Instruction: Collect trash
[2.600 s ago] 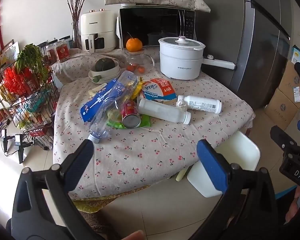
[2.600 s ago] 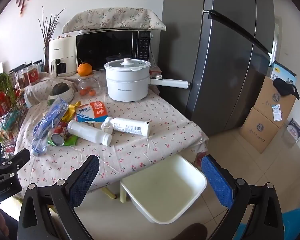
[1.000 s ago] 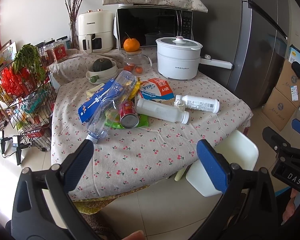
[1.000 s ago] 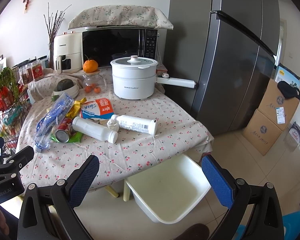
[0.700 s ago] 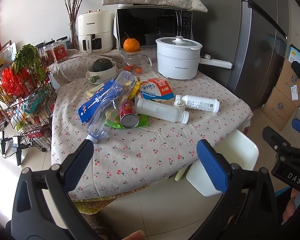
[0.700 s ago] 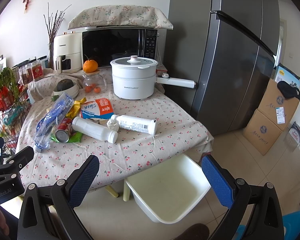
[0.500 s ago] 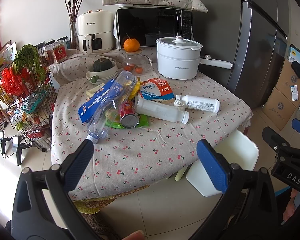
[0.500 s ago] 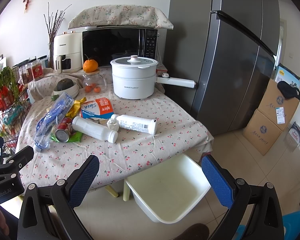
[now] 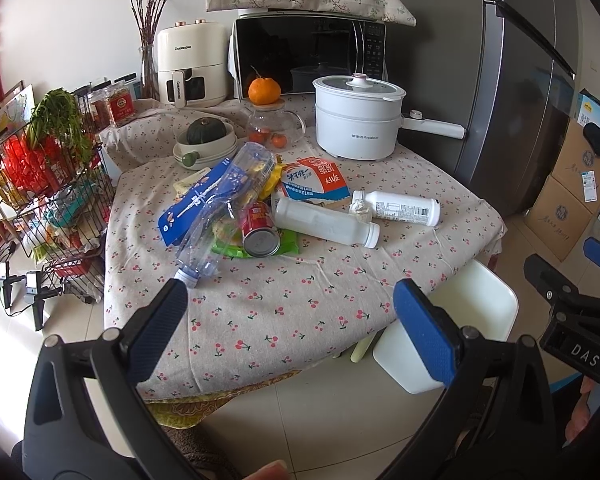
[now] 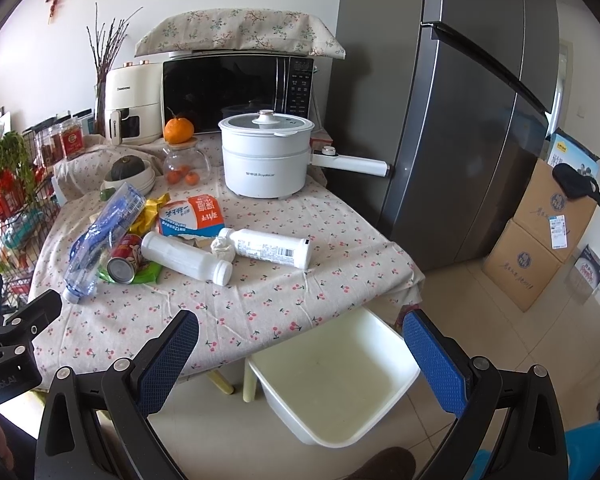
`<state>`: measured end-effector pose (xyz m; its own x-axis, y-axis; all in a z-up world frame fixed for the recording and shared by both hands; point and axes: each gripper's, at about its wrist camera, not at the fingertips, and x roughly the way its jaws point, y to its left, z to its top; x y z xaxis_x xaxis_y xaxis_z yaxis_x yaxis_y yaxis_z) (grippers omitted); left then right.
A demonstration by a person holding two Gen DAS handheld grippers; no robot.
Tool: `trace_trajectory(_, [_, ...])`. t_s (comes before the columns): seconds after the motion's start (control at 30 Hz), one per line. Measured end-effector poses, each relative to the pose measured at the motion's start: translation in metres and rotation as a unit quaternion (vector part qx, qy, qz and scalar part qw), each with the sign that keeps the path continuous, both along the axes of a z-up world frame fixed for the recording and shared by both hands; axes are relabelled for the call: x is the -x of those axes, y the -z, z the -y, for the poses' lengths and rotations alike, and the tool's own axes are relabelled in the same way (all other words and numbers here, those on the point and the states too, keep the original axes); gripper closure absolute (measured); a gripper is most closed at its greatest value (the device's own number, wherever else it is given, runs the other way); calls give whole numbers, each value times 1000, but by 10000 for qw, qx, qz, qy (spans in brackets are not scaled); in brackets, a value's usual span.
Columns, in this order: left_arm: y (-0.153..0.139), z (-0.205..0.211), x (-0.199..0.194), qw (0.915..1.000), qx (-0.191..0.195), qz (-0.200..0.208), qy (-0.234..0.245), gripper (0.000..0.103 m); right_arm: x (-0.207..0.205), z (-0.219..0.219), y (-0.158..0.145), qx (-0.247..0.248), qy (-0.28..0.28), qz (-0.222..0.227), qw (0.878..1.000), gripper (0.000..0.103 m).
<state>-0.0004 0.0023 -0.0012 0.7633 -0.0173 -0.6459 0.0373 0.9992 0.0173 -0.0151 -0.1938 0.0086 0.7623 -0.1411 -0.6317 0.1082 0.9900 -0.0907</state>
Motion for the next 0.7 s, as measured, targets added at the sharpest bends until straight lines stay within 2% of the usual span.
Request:
trace_trajectory(0.37, [2,-6,1,10000,27,-38,-38,1,-2,-4,2,78,-79,-35,9999,0])
trace_trajectory(0.47, [2,-12,-2,9996,235,-141,12,1,-3,-5,1,51,-168,-43,9998,0])
trace_trajectory(0.57, [2,-22,-8,9981,534,-256,183,1,-10,-4,1,-180,-366,-174,9990,0])
trace_trajectory(0.7, [3,-36,-28,9985,327,-381,223,1,-32,-2,-3,-333,-568,-409,9970,0])
